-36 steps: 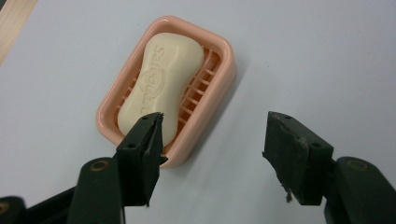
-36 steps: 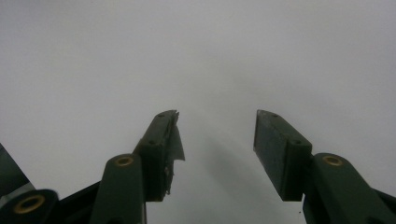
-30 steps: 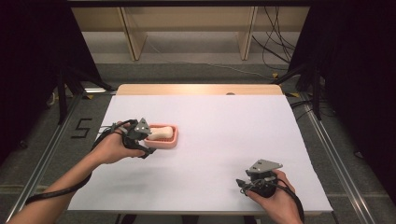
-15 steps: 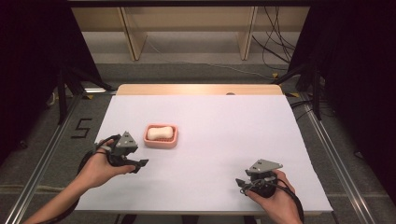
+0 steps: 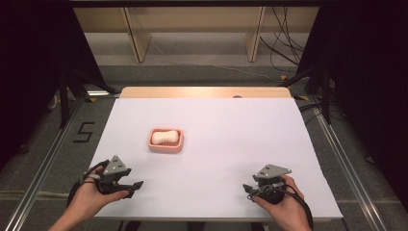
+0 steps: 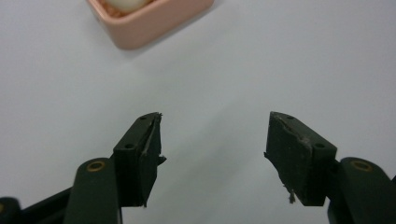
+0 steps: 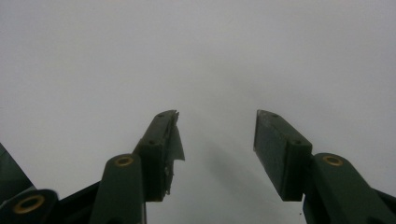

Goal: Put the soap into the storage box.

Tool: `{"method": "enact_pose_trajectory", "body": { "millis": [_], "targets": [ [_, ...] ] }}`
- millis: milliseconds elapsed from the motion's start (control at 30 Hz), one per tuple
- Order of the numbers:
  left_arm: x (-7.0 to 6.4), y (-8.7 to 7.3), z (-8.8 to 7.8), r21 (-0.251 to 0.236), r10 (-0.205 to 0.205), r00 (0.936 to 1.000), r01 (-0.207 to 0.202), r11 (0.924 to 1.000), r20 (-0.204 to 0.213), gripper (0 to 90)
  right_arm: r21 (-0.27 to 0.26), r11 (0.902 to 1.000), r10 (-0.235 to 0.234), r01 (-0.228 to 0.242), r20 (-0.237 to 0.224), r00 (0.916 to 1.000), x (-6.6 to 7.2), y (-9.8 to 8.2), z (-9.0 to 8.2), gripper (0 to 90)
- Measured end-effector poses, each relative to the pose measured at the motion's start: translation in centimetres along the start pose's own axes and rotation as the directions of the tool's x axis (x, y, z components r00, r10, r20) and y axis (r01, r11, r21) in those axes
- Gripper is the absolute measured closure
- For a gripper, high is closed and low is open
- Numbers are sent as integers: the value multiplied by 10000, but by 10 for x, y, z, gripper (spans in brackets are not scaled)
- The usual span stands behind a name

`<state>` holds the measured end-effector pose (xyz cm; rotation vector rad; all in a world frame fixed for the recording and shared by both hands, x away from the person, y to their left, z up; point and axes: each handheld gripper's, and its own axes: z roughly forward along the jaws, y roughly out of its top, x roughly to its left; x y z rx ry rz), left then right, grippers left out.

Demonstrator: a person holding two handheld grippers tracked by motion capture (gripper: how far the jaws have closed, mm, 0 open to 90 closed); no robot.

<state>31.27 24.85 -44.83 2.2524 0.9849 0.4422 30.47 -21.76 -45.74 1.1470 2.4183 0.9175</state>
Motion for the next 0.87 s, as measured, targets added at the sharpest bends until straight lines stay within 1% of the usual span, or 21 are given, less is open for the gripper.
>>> {"method": "enact_pose_trajectory", "body": {
  "millis": [33, 67, 100, 133, 167, 200, 233, 267, 333, 367, 433, 467, 500, 567, 600, 633, 667, 700, 800, 833, 867],
  "targets": [
    [-1, -5, 1, 110, -163, 9999, 163, 9998, 49, 357, 10, 10000, -59, 59, 14, 10000, 0, 0, 0, 499],
    [-1, -8, 1, 155, 7, 10000, -7, 9999, 32, 356, 13, 9999, -129, 129, 9, 9999, 0, 0, 1, 499],
    [-2, -12, 2, 199, -179, 9998, 179, 9996, 3, 355, 39, 10000, -31, 31, -9, 10000, 1, 0, 1, 499],
    [-2, -12, 2, 199, -179, 9998, 179, 9996, 3, 353, 39, 10000, -31, 31, -9, 10000, 1, 0, 1, 499],
    [-6, -18, 3, 133, -564, 9984, 565, 9983, -28, 352, 35, 9999, -106, 106, -29, 9999, 1, 0, 1, 499],
    [-6, -18, 3, 133, -564, 9984, 565, 9983, -28, 350, 35, 9999, -106, 106, -29, 9999, 1, 0, 1, 499],
    [-6, -23, 4, 17, -446, 9988, 446, 9990, -224, 350, 9, 10000, -82, 82, -13, 10000, 1, 0, 0, 499],
    [-6, -26, 2, 170, -339, 9993, 342, 9993, -184, 350, -14, 10000, -85, 85, -39, 10000, 0, 0, 1, 499],
    [-7, -29, 3, 127, -420, 9988, 424, 9990, -237, 350, 15, 10000, -54, 54, -36, 10000, 0, 0, 0, 499],
    [-11, -33, 5, 39, -834, 9962, 836, 9965, -253, 350, 67, 10000, -4, 4, -69, 10000, 0, 0, 0, 499],
    [-10, -35, 5, 334, -403, 9989, 410, 9986, -231, 350, 41, 10000, -4, 5, -107, 9999, 1, 0, 1, 499],
    [-10, -35, 5, 334, -403, 9989, 410, 9986, -231, 350, 41, 10000, -4, 5, -107, 9999, 1, 0, 1, 499],
    [-14, -37, 7, 115, -969, 9951, 971, 9952, -188, 350, 28, 10000, -67, 68, -119, 9999, 1, 0, 1, 499],
    [-13, -36, 5, 210, -507, 9985, 512, 9985, -226, 350, -8, 10000, -83, 83, -116, 9999, 1, 0, 0, 499],
    [-13, -36, 5, 210, -507, 9985, 512, 9985, -226, 350, -3, 10000, -84, 84, -121, 9999, 1, 0, 0, 499],
    [-15, -37, 7, -50, -900, 9955, 898, 9959, -291, 351, -2, 10000, -80, 80, -129, 9999, 1, 0, 1, 499],
    [-15, -36, 6, -106, -883, 9954, 880, 9961, -361, 351, -4, 10000, -71, 70, -133, 9999, 1, 0, 1, 499],
    [-13, -36, 6, -106, -521, 9979, 517, 9986, -393, 351, -2, 10000, -73, 73, -130, 9999, 0, 0, 0, 499],
    [-12, -36, 6, -184, -543, 9978, 536, 9984, -375, 351, -13, 10000, -73, 73, -131, 9999, 0, 0, 1, 499],
    [-13, -36, 6, -206, -675, 9970, 668, 9976, -382, 351, 2, 10000, -52, 52, -113, 9999, 0, 0, 1, 498],
    [-13, -36, 6, -153, -620, 9974, 614, 9980, -374, 351, 3, 10000, -95, 95, -143, 9999, 0, 0, 1, 497]
  ]
}}
